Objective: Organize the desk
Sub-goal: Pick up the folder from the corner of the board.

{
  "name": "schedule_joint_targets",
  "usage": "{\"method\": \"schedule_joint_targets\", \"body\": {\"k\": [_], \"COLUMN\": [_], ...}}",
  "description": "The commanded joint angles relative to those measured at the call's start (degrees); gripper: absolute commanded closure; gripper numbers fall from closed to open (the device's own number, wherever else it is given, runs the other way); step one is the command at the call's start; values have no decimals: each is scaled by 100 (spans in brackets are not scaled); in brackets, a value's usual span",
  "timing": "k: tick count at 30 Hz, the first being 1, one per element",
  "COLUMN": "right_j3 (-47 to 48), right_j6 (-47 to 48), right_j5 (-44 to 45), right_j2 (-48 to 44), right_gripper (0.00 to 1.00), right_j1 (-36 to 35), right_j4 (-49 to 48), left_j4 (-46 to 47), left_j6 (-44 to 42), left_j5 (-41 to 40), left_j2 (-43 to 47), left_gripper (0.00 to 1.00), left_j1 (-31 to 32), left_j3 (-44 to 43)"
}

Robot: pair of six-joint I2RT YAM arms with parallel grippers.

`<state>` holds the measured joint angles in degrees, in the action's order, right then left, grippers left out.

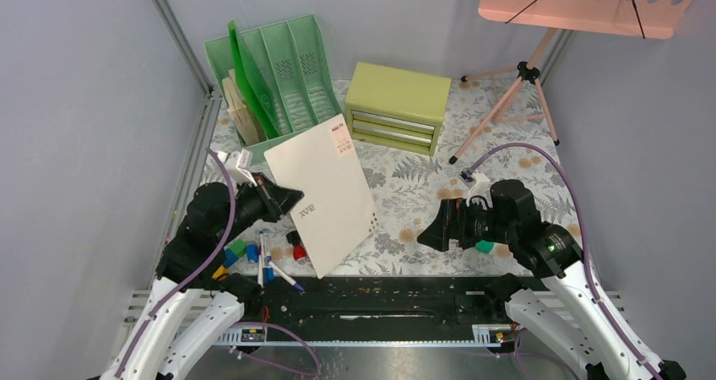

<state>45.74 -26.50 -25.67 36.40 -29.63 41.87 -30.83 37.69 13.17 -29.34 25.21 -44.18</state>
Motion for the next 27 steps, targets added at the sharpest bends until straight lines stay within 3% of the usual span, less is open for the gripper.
{"method": "schedule_joint_targets", "body": {"k": [1,18,27], "right_j3": [85,-235,-383], "right_j6": [85,32,40], "right_j5": [133,201,264], "right_j2": [-27,-209,-306], "right_gripper": [1,1,1], "right_j1": [-8,-8,-6], "right_j4": [92,88,126], "left_j4": [397,896,1780], "left_j6": [-550,-2501,-2888], "left_j5": [-874,-2075,-2761], "left_j2": [71,-874,-1528], "left_gripper": [100,100,100], "left_j1": [-18,-23,-23], "left_j3": [-790,-2593,-3000]}}
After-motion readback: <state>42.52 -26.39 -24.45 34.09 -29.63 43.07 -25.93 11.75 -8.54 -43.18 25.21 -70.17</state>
